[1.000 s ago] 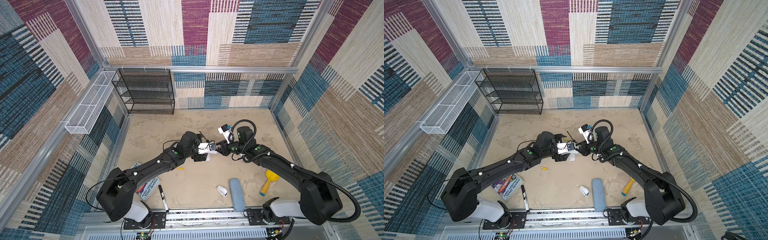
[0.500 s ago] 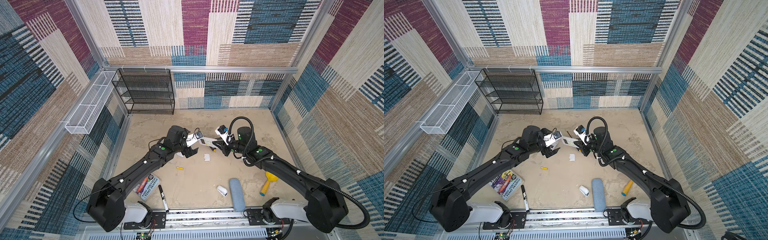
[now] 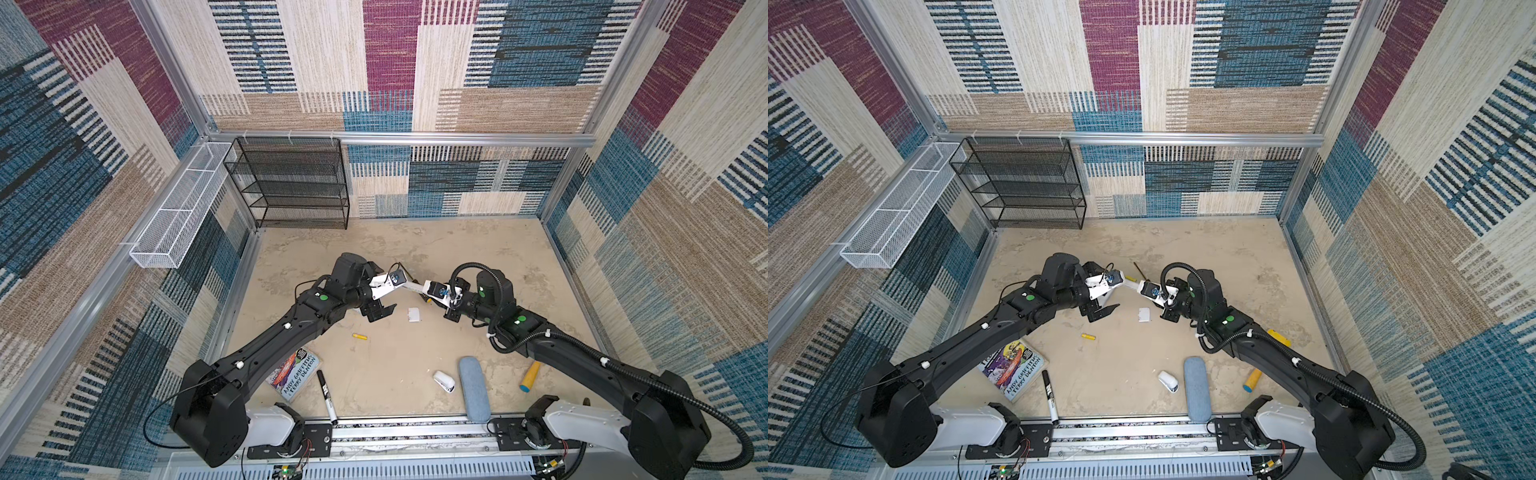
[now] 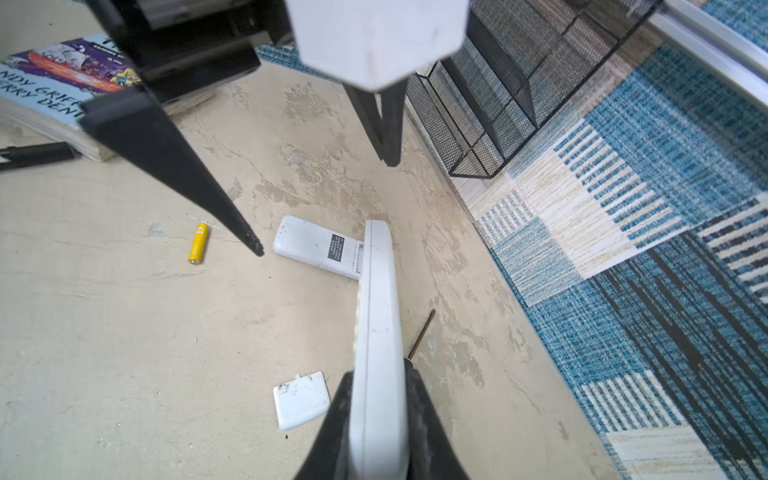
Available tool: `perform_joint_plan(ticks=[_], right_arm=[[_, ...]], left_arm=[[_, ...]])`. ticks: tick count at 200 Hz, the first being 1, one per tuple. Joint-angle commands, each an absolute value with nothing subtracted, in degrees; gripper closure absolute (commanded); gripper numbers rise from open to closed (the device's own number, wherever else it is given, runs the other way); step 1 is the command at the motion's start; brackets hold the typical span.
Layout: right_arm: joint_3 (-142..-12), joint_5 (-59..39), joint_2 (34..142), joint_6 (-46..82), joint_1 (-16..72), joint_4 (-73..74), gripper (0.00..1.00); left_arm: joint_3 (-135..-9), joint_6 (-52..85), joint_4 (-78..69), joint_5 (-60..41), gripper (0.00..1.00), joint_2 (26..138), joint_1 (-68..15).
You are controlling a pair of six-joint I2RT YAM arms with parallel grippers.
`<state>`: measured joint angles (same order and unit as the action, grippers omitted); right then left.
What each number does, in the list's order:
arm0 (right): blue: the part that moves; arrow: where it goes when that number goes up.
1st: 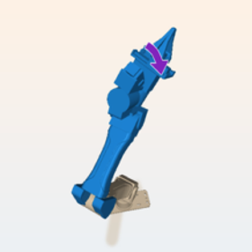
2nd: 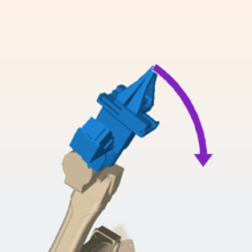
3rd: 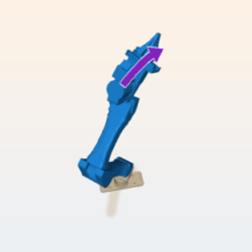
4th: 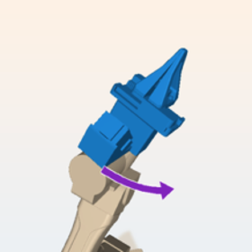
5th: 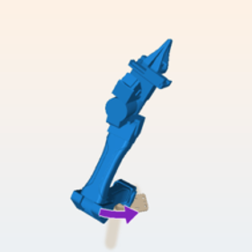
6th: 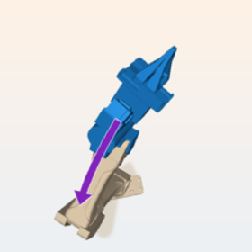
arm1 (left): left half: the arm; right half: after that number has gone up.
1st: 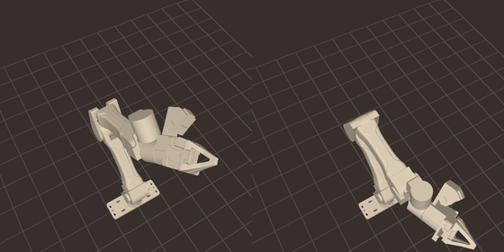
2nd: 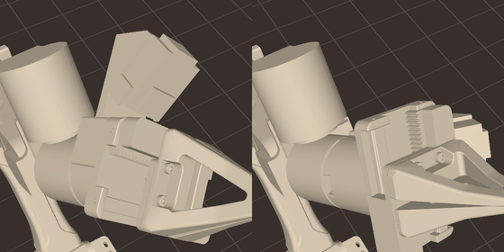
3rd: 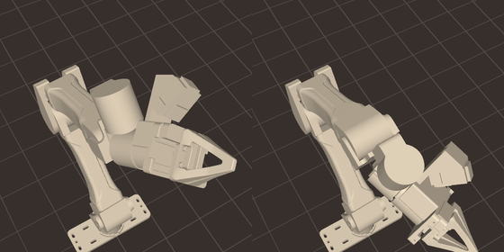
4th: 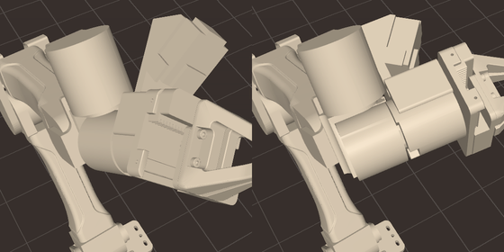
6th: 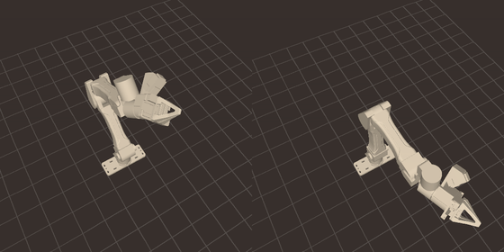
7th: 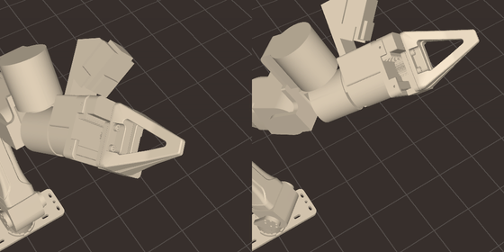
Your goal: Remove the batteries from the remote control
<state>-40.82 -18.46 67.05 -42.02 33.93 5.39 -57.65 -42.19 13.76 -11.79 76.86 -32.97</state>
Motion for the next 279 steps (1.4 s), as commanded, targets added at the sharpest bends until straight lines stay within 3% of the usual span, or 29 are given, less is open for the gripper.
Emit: perform_joint_plan(ticks=[1, 46, 148, 195, 228, 279], right_arm=[[-40.3, -19.1, 66.3, -47.5, 34.7, 9.3, 0.88], [-40.0, -20.1, 65.1, -49.5, 35.6, 8.5, 0.87], [-39.6, -20.4, 63.9, -52.0, 36.7, 7.6, 0.87], [-39.7, -20.1, 63.8, -52.0, 36.9, 7.7, 0.87], [-39.7, -20.1, 63.4, -52.0, 36.9, 7.7, 0.87], [-39.7, -19.8, 63.1, -51.2, 37.0, 8.1, 0.81]], left_arm=[[-57.2, -46.2, 9.8, -13.7, 0.01, 76.6, -33.0], [-58.1, -50.6, 7.8, -13.9, 0.08, 79.1, -34.3], [-58.1, -52.7, 5.9, -13.3, 0.46, 81.7, -35.2], [-58.8, -53.5, 6.9, -13.1, 0.57, 82.2, -35.5], [-59.6, -53.7, 8.1, -11.7, 0.73, 82.8, -35.8], [-60.1, -53.1, 8.8, -9.6, 0.87, 83.3, -36.2]])
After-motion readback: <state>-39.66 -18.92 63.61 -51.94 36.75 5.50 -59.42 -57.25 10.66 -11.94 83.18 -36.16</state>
